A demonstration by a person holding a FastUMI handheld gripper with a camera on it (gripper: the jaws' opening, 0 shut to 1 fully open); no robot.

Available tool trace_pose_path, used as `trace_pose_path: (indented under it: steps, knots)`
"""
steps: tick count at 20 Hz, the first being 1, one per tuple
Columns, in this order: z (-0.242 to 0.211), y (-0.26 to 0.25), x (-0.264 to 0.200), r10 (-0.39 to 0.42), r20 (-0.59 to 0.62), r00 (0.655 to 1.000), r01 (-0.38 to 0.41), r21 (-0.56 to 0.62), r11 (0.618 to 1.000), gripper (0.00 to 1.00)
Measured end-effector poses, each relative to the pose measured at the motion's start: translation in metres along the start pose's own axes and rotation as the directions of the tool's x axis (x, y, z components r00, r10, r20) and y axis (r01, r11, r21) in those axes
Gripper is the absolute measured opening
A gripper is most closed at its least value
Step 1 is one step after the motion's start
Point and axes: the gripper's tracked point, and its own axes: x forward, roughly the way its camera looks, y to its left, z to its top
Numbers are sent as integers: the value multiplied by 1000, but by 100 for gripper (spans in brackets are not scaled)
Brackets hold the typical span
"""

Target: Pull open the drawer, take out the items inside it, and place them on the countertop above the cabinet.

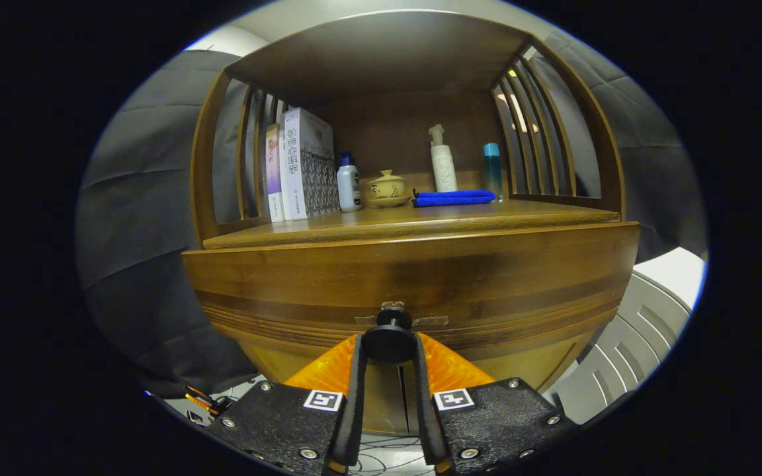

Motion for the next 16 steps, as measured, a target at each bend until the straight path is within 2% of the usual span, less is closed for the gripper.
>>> trace_pose_path:
  steps: [10, 16]
  knots:
    - [-15, 9, -82, -19, 3, 1000, 19, 9, 1000, 36]
    - [-27, 18, -110, -14, -27, 1000, 13, -26, 1000, 36]
